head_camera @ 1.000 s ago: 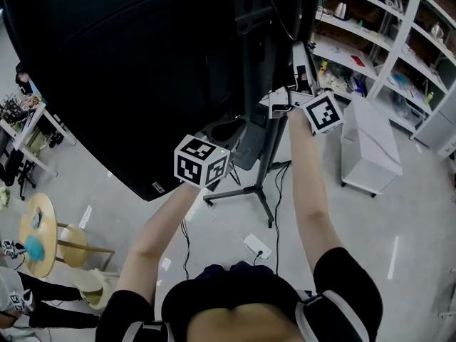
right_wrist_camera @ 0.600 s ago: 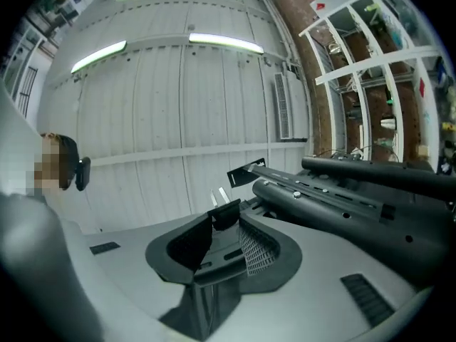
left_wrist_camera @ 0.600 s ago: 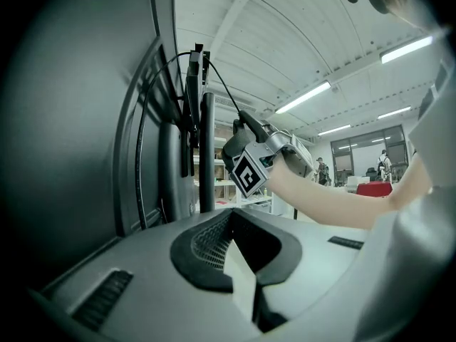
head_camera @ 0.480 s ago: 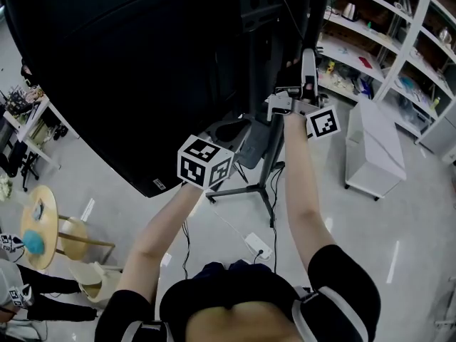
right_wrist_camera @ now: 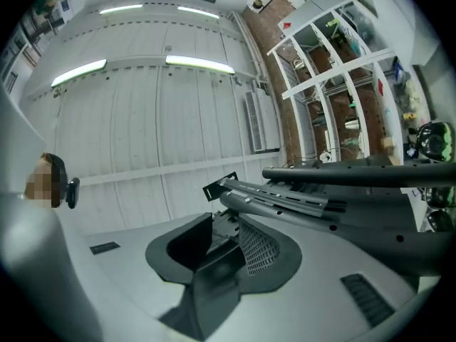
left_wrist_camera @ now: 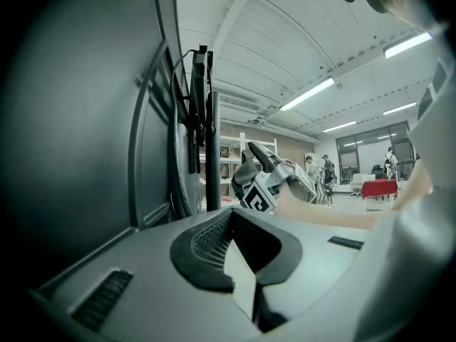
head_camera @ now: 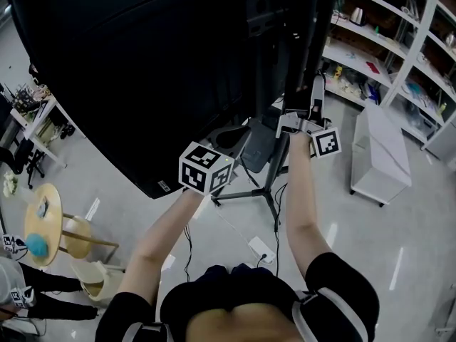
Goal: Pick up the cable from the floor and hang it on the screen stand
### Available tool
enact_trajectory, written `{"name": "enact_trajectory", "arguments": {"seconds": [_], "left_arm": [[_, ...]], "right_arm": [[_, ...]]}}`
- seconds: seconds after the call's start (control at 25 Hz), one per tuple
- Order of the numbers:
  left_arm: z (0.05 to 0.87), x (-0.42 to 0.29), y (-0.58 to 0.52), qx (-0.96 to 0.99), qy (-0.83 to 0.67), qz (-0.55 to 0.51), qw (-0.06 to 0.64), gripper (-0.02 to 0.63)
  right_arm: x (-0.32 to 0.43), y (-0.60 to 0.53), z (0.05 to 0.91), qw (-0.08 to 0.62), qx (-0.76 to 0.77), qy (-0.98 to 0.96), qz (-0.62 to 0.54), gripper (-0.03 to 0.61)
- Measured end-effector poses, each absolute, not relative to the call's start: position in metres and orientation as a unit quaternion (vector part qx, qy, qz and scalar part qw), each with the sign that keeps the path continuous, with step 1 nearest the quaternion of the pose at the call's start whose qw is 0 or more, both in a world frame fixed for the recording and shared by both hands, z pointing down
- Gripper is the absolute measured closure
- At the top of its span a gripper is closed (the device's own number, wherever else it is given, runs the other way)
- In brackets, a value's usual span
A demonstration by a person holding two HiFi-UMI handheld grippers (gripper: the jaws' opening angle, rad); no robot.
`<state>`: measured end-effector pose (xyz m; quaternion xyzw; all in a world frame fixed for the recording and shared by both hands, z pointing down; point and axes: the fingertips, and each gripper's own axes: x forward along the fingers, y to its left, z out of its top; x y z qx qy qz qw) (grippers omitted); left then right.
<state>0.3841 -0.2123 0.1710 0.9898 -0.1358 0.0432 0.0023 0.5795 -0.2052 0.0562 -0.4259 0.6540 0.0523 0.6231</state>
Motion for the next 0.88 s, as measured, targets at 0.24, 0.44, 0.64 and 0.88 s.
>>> {"name": "enact_trajectory", "arguments": {"seconds": [0.24,0.44,0.64,0.88], "left_arm": [[0.168,0.387,-0.201,0.991,-0.127,0.031,-0.002,0.607],[0.166,0.384,-0.19,0.992,-0.123,0.014,0.005,0.607],[0.166,0.372,-0.178,0.993,-0.118,-0.011,0.008,0.607],[0.166,0.361,-0.165,0.992,-0.114,-0.049,0.04,0.607]], "right_arm": [[0.539,-0.198,0.081,0.569,-0.451,0.688,0.026,0.46],[0.502,-0.182,0.088,0.541,-0.467,0.699,0.003,0.462],[0.458,-0.166,0.087,0.427,-0.545,0.721,0.008,0.462],[0.422,-0.143,0.099,0.248,-0.666,0.703,0.029,0.463]]}}
